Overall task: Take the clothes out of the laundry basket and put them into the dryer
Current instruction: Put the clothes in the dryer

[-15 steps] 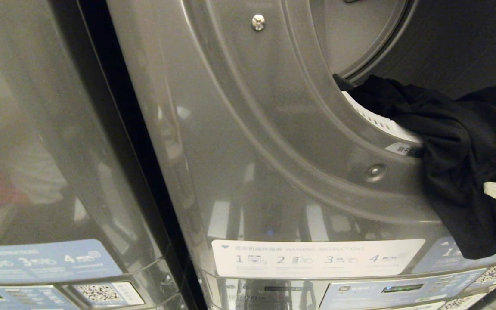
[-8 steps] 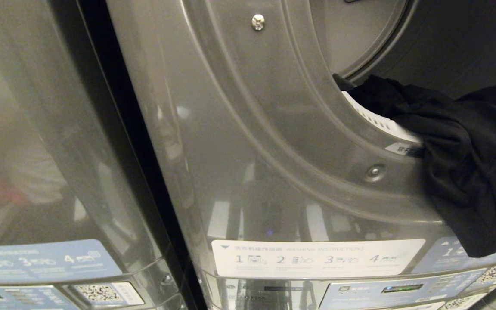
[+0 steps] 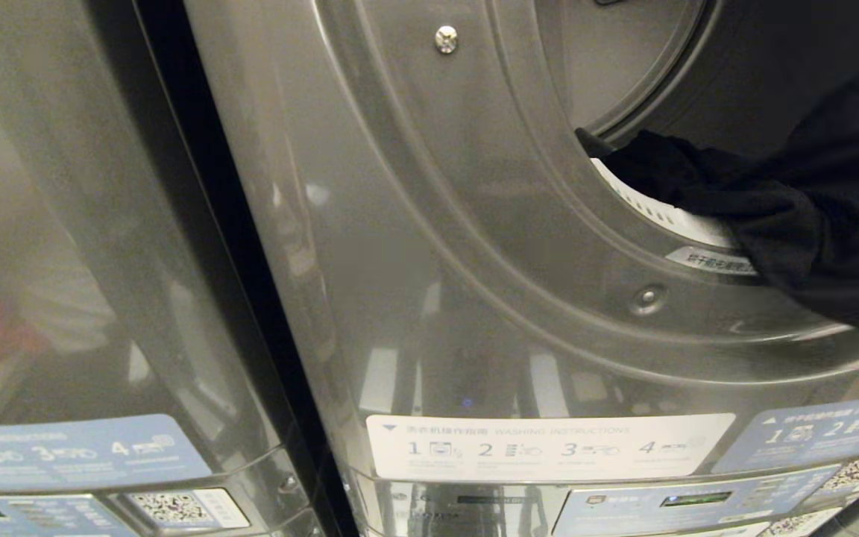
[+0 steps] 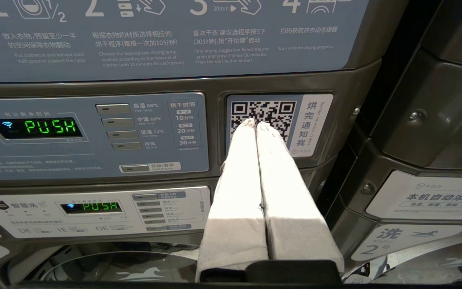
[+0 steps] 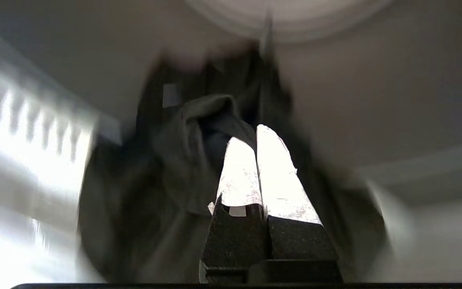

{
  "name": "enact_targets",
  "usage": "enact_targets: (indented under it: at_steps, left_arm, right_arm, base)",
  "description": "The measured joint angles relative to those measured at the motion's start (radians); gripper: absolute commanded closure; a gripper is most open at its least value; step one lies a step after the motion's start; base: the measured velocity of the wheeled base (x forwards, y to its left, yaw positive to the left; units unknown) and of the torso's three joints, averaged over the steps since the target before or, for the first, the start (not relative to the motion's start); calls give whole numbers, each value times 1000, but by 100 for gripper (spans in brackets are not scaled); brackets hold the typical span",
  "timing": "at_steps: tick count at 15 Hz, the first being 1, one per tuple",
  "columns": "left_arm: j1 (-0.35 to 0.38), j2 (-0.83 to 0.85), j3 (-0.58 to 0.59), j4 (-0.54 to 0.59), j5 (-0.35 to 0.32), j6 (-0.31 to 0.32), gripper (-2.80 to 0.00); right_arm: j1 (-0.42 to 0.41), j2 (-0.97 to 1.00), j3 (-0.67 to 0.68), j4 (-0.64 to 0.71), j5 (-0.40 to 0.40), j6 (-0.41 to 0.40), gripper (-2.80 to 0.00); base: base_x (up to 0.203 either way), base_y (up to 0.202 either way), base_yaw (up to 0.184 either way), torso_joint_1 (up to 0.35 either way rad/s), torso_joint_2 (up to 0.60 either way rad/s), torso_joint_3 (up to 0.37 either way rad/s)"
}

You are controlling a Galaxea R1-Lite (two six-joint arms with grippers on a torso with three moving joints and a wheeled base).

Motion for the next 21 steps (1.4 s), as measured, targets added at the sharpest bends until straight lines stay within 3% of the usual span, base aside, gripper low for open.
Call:
enact_targets:
  at_steps: [5,9,10,17,21]
  left_arm:
    - [0,0,0,0,0,0,0]
    - [0,0,0,0,0,0,0]
    - [0,0,0,0,0,0,0]
    - [0,0,0,0,0,0,0]
    - [0,0,0,0,0,0,0]
  right_arm:
    - [-1,346,-234,-327,-25,-42,0]
    - [-40,632,-493,-596,-32,-189,0]
    - [-60,674,-512,-646,-33,-217,-280]
    - [-194,750,-533,-669,-33,-227,-280]
    - [-214,720,-533,-666,-26,-220,-280]
  base:
    - [0,0,0,0,0,0]
    - [0,0,0,0,0,0]
    - [0,0,0,0,0,0]
    - [0,0,0,0,0,0]
    - [0,0,0,0,0,0]
